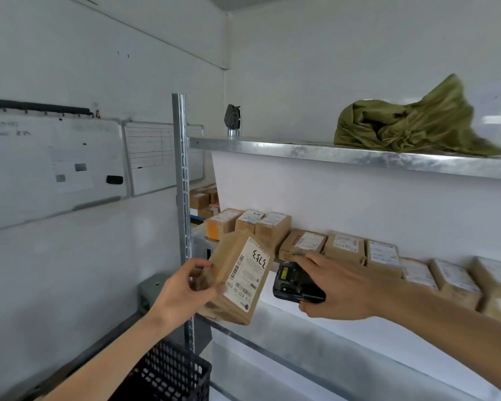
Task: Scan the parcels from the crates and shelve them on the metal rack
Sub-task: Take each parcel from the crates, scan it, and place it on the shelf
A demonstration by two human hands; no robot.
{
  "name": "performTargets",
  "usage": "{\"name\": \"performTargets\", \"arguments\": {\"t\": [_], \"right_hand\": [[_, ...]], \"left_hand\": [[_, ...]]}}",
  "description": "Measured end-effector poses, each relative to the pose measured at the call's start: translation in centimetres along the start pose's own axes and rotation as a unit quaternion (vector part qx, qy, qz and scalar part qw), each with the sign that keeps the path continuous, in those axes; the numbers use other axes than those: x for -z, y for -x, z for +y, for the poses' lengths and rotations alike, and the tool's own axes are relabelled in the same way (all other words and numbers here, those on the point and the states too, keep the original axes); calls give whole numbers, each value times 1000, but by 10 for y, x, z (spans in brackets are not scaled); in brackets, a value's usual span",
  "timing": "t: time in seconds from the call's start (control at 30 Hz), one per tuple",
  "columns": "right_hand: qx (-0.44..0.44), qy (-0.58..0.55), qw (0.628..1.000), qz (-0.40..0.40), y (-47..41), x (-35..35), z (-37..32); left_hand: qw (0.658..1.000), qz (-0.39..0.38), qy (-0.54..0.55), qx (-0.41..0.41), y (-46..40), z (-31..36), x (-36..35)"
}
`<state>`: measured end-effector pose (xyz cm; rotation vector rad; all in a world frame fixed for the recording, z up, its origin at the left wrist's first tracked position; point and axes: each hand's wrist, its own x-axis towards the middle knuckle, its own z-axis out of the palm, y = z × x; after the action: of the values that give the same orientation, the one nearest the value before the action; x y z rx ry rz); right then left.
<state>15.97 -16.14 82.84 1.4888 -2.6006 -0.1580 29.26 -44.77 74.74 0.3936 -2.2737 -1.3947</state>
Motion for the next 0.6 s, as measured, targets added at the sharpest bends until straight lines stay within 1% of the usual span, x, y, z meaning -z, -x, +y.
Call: {"name": "performTargets", "arguments": {"t": [0.23,0.37,0.6], "right_hand": [[-12,45,999,20,9,17,2],[-15,49,998,27,11,18,0],[-23,74,997,17,18,18,-2]], "left_hand": [[1000,-4,11,-16,-6,15,-1],[1000,-10,6,-23,-6,16,-1],[999,-14,-8,-28,-4,14,-3]]}}
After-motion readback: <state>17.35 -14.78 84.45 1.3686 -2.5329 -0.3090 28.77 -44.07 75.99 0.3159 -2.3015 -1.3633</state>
